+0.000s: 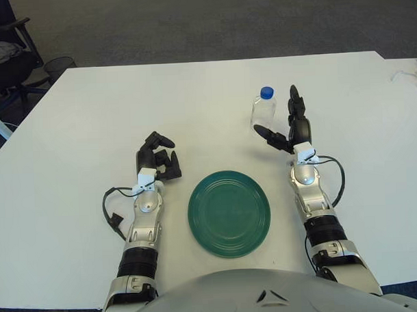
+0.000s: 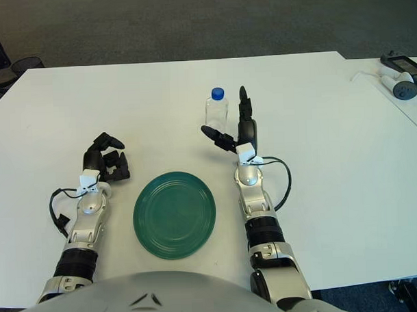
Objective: Put the bottle into the plate.
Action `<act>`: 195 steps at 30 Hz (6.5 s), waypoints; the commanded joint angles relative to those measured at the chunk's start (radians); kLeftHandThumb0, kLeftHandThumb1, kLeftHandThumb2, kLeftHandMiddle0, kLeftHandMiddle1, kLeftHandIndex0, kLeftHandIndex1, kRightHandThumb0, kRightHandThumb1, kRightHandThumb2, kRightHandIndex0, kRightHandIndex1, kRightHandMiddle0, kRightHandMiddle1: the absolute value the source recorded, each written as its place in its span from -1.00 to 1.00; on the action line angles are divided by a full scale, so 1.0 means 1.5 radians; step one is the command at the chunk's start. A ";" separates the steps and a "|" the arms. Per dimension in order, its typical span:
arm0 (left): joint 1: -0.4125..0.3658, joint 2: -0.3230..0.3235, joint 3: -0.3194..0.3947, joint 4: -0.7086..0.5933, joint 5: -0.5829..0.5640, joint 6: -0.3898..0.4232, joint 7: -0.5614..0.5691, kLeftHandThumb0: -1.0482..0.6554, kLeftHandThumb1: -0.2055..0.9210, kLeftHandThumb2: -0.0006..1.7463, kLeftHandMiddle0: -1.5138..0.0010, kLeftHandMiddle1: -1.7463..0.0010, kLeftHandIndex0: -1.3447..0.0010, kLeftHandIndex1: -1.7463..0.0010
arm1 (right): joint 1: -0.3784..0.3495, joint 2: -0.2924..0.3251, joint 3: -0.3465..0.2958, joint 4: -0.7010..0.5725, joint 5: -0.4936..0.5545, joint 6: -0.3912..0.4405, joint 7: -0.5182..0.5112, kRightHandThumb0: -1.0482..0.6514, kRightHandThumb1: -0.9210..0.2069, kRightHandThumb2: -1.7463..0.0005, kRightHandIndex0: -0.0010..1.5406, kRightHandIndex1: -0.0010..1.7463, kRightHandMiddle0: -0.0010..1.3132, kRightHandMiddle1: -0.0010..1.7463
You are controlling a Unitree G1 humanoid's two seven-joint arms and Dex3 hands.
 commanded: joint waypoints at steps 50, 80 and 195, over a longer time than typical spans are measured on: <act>0.030 0.003 -0.003 -0.002 -0.001 0.038 -0.006 -0.44 -0.48 0.83 -0.75 -1.00 -0.19 -1.00 | 0.013 -0.005 0.001 -0.017 0.004 -0.005 -0.001 -0.97 -0.68 0.80 -1.00 -1.00 -1.00 -1.00; 0.037 -0.001 -0.007 -0.008 0.008 0.034 0.002 -0.45 -0.50 0.84 -0.74 -1.00 -0.21 -1.00 | -0.311 -0.043 -0.074 0.478 0.049 0.061 -0.075 -0.99 -0.83 0.76 -1.00 -1.00 -1.00 -1.00; 0.059 -0.004 -0.006 -0.031 0.015 0.039 0.016 -0.43 -0.47 0.82 -0.74 -1.00 -0.18 -1.00 | -0.421 -0.060 -0.007 0.616 0.026 0.085 -0.033 -1.00 -0.92 0.81 -1.00 -1.00 -1.00 -1.00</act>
